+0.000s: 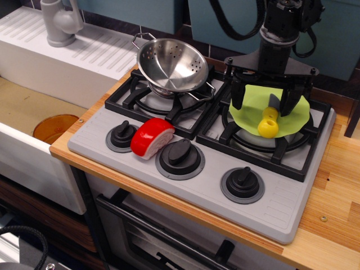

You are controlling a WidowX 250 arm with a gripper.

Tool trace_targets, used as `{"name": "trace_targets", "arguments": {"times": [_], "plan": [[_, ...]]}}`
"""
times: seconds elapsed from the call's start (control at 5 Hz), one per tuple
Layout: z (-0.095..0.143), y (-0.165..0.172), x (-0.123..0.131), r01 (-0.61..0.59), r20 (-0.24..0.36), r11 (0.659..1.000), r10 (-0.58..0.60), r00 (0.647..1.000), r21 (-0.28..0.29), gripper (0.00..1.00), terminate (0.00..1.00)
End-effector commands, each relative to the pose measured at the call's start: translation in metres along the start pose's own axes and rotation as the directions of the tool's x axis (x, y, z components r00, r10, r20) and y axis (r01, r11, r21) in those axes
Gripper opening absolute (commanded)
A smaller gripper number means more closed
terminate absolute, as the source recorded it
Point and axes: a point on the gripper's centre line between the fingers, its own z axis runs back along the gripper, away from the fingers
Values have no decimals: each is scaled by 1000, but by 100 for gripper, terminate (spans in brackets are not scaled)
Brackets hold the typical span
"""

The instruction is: End effector transition from object to object

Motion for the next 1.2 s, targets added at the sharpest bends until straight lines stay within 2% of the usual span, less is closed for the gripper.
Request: {"name": "trace_targets", "arguments": {"times": [0.0, 0.2, 0.6, 1.0], "plan": [[0, 0, 0, 0, 0, 1000, 0, 1000, 0, 100, 0], [10, 12, 5, 26, -7, 1000, -26, 1000, -9, 100, 0], [35, 34, 12, 61, -62, 998, -60, 996, 0, 100, 0], [46, 73, 10, 123, -80, 992, -122, 989, 11, 100, 0]]}}
